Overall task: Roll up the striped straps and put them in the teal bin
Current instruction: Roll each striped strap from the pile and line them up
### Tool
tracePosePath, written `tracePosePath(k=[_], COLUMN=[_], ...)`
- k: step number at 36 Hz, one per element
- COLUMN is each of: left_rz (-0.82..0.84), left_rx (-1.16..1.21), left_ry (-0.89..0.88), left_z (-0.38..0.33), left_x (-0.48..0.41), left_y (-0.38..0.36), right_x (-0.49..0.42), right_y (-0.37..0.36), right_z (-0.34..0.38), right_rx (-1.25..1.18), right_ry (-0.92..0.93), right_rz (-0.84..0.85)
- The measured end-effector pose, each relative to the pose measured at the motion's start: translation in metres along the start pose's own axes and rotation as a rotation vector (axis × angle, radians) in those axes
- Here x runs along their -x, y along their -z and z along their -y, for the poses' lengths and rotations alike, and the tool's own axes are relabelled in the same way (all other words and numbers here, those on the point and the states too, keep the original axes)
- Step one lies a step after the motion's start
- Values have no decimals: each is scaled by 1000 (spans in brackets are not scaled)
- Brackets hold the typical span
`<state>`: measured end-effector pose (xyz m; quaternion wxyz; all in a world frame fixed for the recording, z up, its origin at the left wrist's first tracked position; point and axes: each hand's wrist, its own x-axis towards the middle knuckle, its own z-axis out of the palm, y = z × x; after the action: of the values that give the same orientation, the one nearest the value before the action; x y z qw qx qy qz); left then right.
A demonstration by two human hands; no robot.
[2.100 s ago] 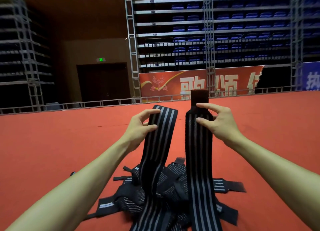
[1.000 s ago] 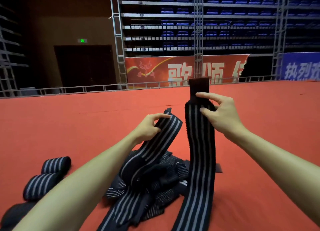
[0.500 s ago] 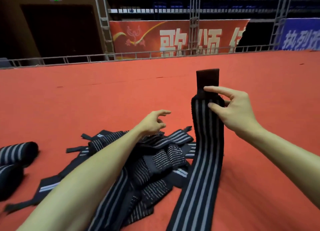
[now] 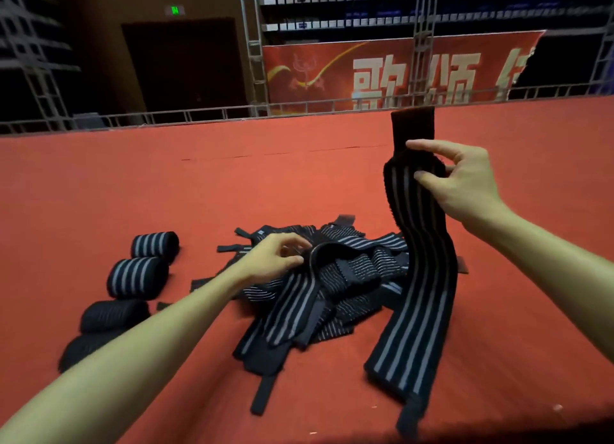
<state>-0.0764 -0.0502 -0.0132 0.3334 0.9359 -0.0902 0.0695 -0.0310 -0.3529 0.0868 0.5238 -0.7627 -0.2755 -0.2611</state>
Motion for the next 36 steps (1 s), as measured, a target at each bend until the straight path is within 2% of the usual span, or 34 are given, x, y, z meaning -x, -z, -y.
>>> tracePosePath(k=[7, 14, 21, 25, 36], left_rz=[100, -30, -21, 23, -86], left_rx=[-133, -147, -14, -38, 165], left_ry=[78, 146, 129, 53, 57], left_z=[16, 15, 12, 9, 4], left_x=[63, 74, 73, 76, 67], left_y=[-20, -26, -17, -19, 17], right_x=[10, 18, 18, 20, 41], right_y=[-15, -15, -8, -8, -27], right_z=[29, 38, 38, 38, 31], right_rx=[18, 46, 56, 47, 92], right_ry=[16, 30, 33, 29, 58], right_rz=[31, 31, 41, 46, 95])
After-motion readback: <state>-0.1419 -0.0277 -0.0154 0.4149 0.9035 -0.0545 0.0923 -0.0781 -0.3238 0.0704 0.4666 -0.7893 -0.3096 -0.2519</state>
